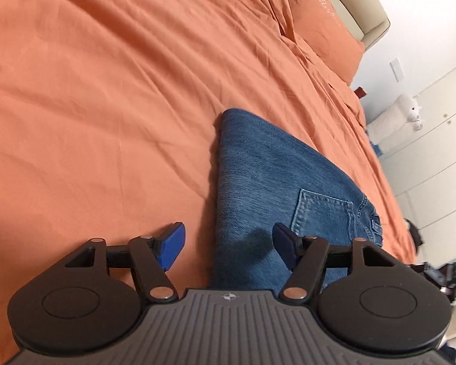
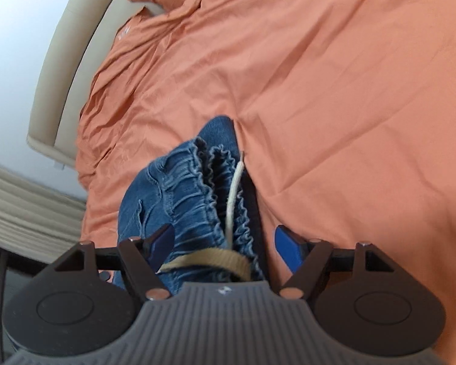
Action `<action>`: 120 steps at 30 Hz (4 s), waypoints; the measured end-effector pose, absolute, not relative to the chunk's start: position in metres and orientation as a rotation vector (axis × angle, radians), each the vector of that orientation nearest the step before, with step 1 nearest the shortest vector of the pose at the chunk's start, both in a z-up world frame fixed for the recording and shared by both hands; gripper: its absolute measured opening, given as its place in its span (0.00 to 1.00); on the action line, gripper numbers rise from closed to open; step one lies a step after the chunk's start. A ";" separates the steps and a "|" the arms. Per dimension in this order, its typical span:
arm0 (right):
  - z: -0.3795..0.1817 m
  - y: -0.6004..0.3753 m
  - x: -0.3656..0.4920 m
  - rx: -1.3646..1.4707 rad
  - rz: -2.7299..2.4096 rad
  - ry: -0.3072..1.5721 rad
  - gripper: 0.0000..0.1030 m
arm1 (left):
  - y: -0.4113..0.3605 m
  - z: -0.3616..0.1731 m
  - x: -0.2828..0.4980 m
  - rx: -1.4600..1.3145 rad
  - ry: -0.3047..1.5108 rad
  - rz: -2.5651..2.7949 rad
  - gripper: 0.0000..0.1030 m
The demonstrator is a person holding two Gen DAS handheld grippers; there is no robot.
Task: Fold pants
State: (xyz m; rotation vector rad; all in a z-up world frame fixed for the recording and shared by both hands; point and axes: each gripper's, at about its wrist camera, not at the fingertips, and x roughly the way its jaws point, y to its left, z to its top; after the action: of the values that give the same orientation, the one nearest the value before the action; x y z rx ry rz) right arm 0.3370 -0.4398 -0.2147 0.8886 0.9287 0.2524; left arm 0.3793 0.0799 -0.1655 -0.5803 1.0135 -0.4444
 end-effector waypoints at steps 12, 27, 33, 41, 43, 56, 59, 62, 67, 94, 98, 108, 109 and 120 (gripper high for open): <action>-0.247 -0.437 0.369 0.948 0.393 0.927 0.43 | 0.079 -0.198 0.396 -0.741 1.017 -0.528 0.32; -0.161 -0.397 0.351 0.627 0.303 0.866 0.17 | 0.044 -0.109 0.372 -0.448 0.932 -0.446 0.08; -0.107 -0.372 0.323 0.558 0.320 0.827 0.16 | 0.054 -0.046 0.340 -0.367 0.861 -0.450 0.08; -0.032 -0.325 0.273 0.526 0.399 0.747 0.16 | 0.091 0.057 0.277 -0.284 0.771 -0.419 0.08; -0.013 -0.310 0.261 0.527 0.436 0.716 0.16 | 0.109 0.083 0.260 -0.286 0.740 -0.401 0.08; 0.057 -0.183 0.230 0.567 0.702 0.611 0.16 | 0.200 0.195 0.171 -0.099 0.620 -0.176 0.08; 0.047 -0.151 0.235 0.579 0.737 0.635 0.16 | 0.225 0.178 0.168 -0.099 0.633 -0.132 0.08; 0.028 -0.121 0.242 0.564 0.745 0.675 0.16 | 0.249 0.149 0.174 -0.124 0.661 -0.105 0.08; -0.015 -0.087 0.265 0.528 0.722 0.746 0.16 | 0.286 0.092 0.200 -0.187 0.710 -0.097 0.08; -0.218 -0.041 0.385 0.423 0.595 1.027 0.17 | 0.382 -0.145 0.299 -0.397 0.899 -0.108 0.12; -0.216 -0.038 0.385 0.381 0.560 1.030 0.31 | 0.385 -0.137 0.293 -0.368 0.920 -0.075 0.24; -0.148 -0.032 0.329 0.047 0.495 0.808 0.37 | 0.355 -0.072 0.227 -0.160 0.828 -0.025 0.25; -0.144 -0.028 0.319 0.024 0.522 0.785 0.33 | 0.347 -0.069 0.220 -0.152 0.817 -0.054 0.26; -0.177 0.010 0.270 -0.150 0.533 0.727 0.31 | 0.313 -0.118 0.193 -0.067 0.886 -0.020 0.27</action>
State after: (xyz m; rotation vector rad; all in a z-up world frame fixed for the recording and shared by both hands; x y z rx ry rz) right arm 0.2702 0.0096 -0.1769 -0.1498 0.7270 0.5332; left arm 0.1932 0.3135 -0.1179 -0.0665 0.8864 -0.0195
